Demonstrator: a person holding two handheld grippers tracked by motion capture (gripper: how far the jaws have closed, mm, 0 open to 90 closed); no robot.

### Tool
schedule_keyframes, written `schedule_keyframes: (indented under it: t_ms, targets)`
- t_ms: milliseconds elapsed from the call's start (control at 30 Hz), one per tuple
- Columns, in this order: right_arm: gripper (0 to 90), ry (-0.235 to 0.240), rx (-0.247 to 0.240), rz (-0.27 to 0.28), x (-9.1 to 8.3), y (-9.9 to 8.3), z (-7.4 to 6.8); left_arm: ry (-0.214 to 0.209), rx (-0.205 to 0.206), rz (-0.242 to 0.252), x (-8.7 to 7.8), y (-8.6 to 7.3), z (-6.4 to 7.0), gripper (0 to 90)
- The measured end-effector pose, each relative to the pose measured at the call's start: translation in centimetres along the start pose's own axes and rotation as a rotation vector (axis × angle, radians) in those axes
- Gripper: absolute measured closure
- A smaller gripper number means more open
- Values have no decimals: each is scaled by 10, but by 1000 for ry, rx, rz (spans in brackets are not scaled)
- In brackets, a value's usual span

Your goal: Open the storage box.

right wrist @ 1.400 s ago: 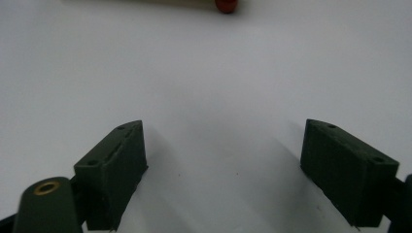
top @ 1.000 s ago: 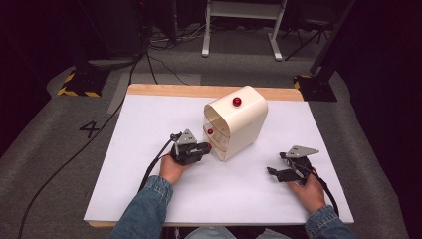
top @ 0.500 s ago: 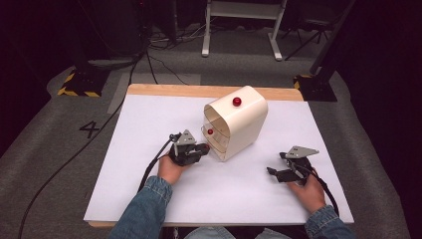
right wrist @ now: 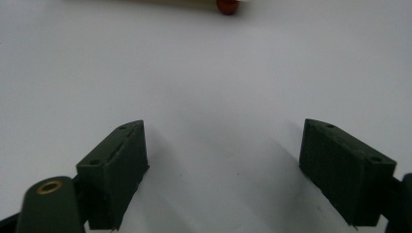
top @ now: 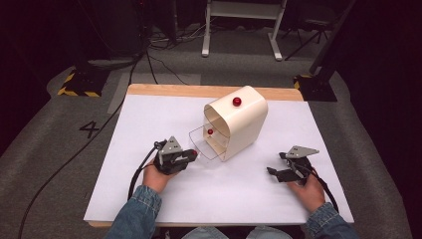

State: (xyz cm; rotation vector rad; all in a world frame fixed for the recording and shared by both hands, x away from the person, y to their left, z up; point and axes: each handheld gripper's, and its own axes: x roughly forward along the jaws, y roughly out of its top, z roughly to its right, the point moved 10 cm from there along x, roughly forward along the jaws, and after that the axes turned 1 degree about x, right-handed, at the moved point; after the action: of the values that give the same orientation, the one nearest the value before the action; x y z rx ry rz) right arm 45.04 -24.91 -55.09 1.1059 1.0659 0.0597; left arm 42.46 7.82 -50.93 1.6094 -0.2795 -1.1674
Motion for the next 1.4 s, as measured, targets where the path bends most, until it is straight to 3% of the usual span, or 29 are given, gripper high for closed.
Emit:
schedule_keyframes:
  t_ms: [300,667,933,1167,1400]
  targets:
    - [179,13,12,-5,1,0,1,13,-3,-5,-21,-15,0,739]
    - [179,14,14,-6,1,0,1,-11,-18,-49,-17,-28,0,725]
    - [179,15,14,-6,1,0,1,-20,-16,-98,-12,-37,-1,621]
    - [179,14,14,-6,1,0,1,-28,-43,-61,-22,-30,-1,509]
    - [179,14,14,-6,1,0,1,-5,-60,-7,-37,-15,-7,482]
